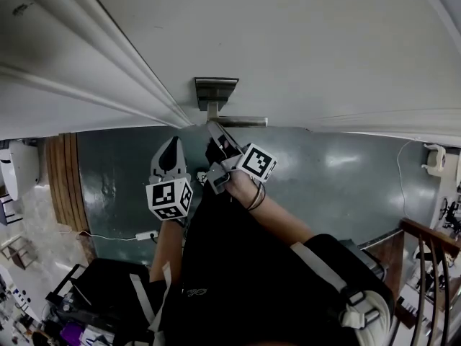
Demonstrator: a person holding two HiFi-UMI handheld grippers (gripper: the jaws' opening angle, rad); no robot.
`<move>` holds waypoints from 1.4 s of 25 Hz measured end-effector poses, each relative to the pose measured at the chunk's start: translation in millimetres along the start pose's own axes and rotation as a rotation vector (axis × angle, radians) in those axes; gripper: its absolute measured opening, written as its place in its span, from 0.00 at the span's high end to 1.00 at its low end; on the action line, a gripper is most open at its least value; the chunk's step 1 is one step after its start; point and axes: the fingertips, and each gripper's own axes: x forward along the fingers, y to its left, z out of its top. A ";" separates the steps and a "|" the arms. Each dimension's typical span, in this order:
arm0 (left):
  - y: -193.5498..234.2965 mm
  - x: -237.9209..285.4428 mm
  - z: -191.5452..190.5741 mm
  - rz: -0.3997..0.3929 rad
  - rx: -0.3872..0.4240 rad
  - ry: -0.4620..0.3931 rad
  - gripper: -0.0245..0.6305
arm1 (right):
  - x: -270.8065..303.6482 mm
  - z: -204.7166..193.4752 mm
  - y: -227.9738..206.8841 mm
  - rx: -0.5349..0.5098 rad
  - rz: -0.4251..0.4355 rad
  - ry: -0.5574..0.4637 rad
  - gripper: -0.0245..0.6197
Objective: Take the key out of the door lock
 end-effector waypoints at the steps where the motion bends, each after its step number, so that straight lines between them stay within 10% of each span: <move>1: 0.6 -1.6 -0.5 0.004 -0.002 -0.001 0.93 | 0.0 0.4 0.3 -0.007 0.004 0.001 0.91; 35: -5.0 0.9 -3.4 0.003 -0.021 -0.010 0.93 | -2.3 -1.1 -1.5 0.014 -0.011 -0.004 0.92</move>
